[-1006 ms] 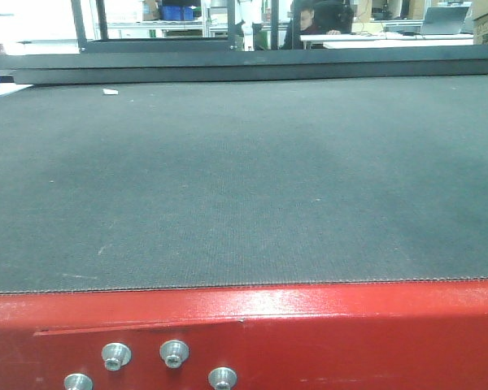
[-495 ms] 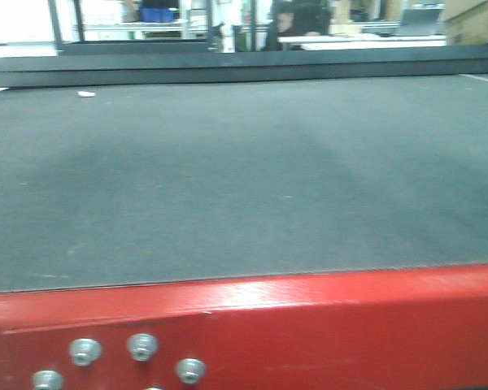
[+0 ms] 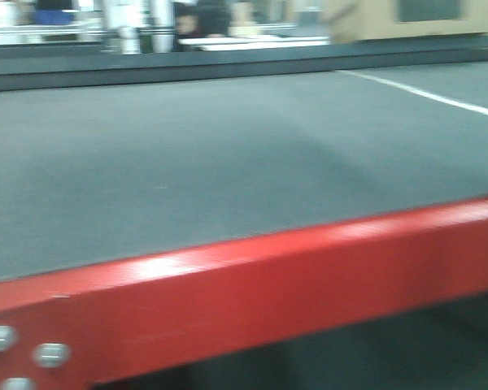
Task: Grab white bin and place on right shelf
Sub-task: 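Hold the bin raised with both grippers while backing away, then hold the bin with both grippers while turning toward the shelves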
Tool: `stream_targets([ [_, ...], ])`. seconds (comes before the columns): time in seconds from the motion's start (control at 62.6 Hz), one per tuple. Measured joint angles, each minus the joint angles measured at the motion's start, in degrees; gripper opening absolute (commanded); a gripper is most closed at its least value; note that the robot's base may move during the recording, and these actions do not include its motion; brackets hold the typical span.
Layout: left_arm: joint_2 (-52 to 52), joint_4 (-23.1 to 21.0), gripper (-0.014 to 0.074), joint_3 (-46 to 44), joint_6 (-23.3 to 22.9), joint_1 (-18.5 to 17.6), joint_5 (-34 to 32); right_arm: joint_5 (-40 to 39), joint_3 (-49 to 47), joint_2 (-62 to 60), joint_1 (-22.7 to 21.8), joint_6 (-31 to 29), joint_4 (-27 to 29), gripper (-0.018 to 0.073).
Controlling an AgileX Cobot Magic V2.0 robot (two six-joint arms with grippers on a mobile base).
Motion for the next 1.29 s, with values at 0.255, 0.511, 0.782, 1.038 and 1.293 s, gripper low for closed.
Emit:
stream_targets([
  [0.255, 0.0, 0.0, -0.0118, 0.0, 0.0, 0.0, 0.0, 0.0, 0.0, 0.0, 0.0, 0.0, -0.1, 0.0089],
  [0.511, 0.0, 0.0, -0.0118, 0.0, 0.0, 0.0, 0.0, 0.0, 0.0, 0.0, 0.0, 0.0, -0.1, 0.0089],
  [0.782, 0.0, 0.1, -0.0118, 0.0, 0.0, 0.0, 0.0, 0.0, 0.0, 0.0, 0.0, 0.0, -0.1, 0.0089],
  [1.038, 0.0, 0.1, -0.0118, 0.0, 0.0, 0.0, 0.1, 0.0, 0.0, 0.0, 0.0, 0.0, -0.1, 0.0089],
  [1.293, 0.0, 0.1, -0.0117, 0.0, 0.0, 0.0, 0.1, 0.0, 0.0, 0.0, 0.0, 0.0, -0.1, 0.0089],
])
